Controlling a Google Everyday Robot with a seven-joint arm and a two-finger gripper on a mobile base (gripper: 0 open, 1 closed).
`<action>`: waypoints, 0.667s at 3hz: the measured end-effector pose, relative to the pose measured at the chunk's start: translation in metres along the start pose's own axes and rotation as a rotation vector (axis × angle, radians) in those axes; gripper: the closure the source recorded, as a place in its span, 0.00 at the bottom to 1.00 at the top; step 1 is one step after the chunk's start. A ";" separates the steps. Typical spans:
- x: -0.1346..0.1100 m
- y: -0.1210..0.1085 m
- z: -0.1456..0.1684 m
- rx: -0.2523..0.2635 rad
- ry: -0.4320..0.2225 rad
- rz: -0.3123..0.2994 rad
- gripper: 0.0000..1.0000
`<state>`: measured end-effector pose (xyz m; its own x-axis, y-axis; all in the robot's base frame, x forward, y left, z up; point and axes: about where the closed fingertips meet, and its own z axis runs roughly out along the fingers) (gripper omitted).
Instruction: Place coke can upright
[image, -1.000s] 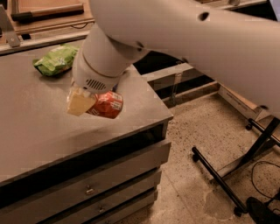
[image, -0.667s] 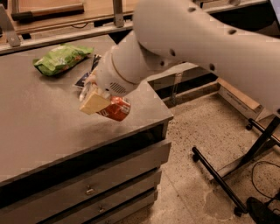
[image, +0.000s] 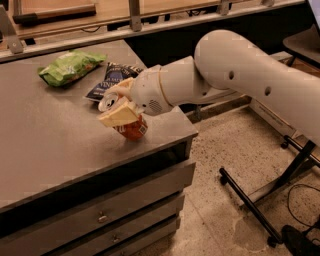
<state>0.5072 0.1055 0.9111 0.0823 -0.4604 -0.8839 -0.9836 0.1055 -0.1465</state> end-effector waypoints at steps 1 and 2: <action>0.000 0.000 0.000 0.000 0.000 0.000 1.00; -0.012 -0.010 -0.012 0.006 -0.047 -0.022 1.00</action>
Offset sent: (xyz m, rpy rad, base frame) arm 0.0299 -0.0299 0.0658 0.1728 -0.1050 0.0352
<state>0.5144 0.0994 0.9280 0.1118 -0.4205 -0.9004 -0.9804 0.1013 -0.1691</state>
